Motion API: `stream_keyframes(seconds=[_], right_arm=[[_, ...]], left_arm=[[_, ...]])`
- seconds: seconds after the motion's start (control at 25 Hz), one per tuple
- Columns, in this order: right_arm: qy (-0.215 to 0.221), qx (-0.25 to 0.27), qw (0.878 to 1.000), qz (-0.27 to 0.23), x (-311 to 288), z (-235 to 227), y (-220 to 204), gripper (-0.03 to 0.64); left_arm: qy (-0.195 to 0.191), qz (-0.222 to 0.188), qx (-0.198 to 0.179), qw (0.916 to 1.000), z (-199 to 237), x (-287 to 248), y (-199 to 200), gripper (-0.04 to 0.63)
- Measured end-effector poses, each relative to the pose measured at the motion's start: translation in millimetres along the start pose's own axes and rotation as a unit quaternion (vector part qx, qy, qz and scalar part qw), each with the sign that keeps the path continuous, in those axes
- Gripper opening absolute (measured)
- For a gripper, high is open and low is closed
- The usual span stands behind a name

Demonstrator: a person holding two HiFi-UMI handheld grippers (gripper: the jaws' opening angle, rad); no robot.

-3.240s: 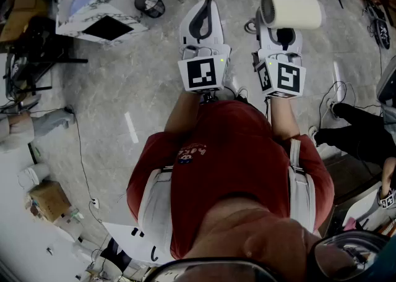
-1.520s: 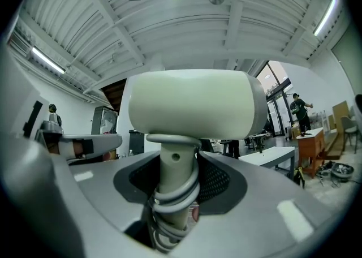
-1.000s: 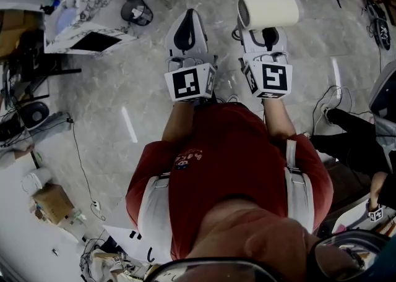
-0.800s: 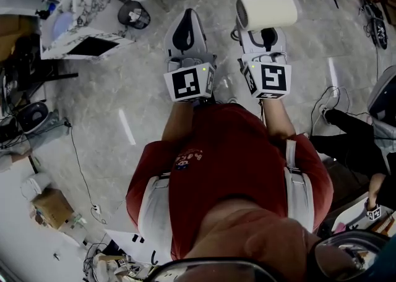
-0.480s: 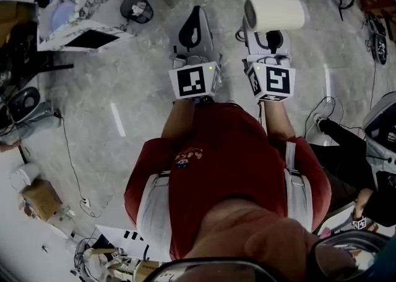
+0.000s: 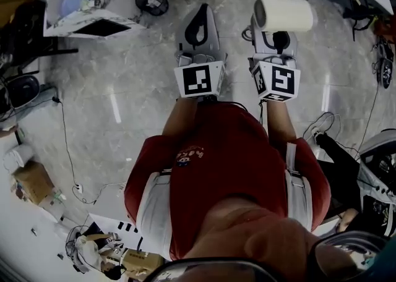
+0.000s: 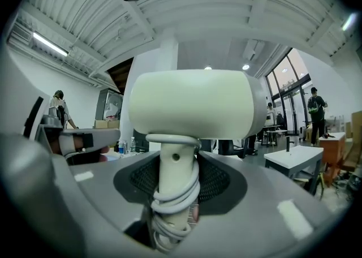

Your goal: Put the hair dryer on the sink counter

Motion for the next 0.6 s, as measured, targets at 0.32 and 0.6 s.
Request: stream_keyframes(seconds=[0.32, 0.6], right_arm=[[0.019, 0.006, 1.000, 0.003, -65.1, 36.3, 6.1, 0.186], [0.033, 0.011, 0.999, -0.007, -109.6, 71.2, 17.7, 0.186]], left_arm=[[0.027, -0.020, 0.016, 0.9993, 62.3, -29.5, 10.8, 0.002], [0.033, -0.033, 0.013, 0.9988, 110.0, -45.1, 21.5, 0.002]])
Point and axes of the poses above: the fingertips, and each gripper's own axes: x backward along the fingers, z to its left, y out of its top, the point moved 5 cm from there along x, backward along the fingers, and after that the axes turned 3 degrees about -x, right-handed, at the moved point
